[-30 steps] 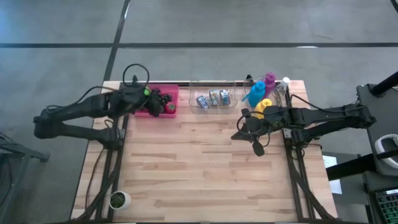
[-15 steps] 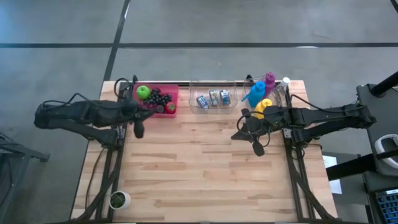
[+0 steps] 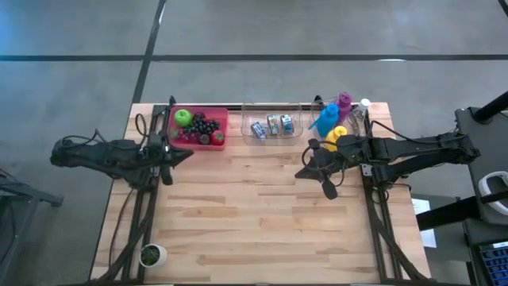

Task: Pick & Place Food Item
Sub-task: Return to Home Position

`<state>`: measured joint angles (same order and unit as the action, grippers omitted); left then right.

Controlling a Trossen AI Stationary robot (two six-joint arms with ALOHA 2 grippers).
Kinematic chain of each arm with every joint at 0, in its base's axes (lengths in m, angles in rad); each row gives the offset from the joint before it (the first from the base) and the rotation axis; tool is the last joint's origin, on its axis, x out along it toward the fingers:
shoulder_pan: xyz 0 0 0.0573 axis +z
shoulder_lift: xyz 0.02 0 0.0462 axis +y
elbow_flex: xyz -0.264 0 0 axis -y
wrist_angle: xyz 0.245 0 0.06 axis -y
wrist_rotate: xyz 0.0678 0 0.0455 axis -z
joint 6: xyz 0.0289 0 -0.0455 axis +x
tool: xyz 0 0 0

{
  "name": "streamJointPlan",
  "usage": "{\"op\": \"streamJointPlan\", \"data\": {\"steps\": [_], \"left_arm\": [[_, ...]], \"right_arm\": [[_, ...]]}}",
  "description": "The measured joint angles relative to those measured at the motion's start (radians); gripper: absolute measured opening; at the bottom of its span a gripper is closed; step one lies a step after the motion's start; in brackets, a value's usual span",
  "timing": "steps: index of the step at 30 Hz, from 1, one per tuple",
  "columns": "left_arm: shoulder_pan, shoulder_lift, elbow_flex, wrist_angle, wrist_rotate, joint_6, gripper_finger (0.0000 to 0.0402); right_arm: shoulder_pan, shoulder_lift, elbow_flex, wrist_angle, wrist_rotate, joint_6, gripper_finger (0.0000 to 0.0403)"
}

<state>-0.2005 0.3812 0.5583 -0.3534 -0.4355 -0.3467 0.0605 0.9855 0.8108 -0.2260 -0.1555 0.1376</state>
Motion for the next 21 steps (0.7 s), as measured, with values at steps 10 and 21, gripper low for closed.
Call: {"op": "streamJointPlan", "data": {"steps": [10, 21], "left_arm": [[0.0, -0.242, -0.168, 0.033, 0.009, 0.001, 0.0001], [0.0, -0.374, -0.274, 0.064, 0.044, 0.056, 0.0001]], "right_arm": [[0.0, 0.0, 0.0, 0.009, 0.0, -0.015, 0.0008], [0.0, -0.138, -0.002, -0.006, -0.003, -0.026, 0.0008]]}}
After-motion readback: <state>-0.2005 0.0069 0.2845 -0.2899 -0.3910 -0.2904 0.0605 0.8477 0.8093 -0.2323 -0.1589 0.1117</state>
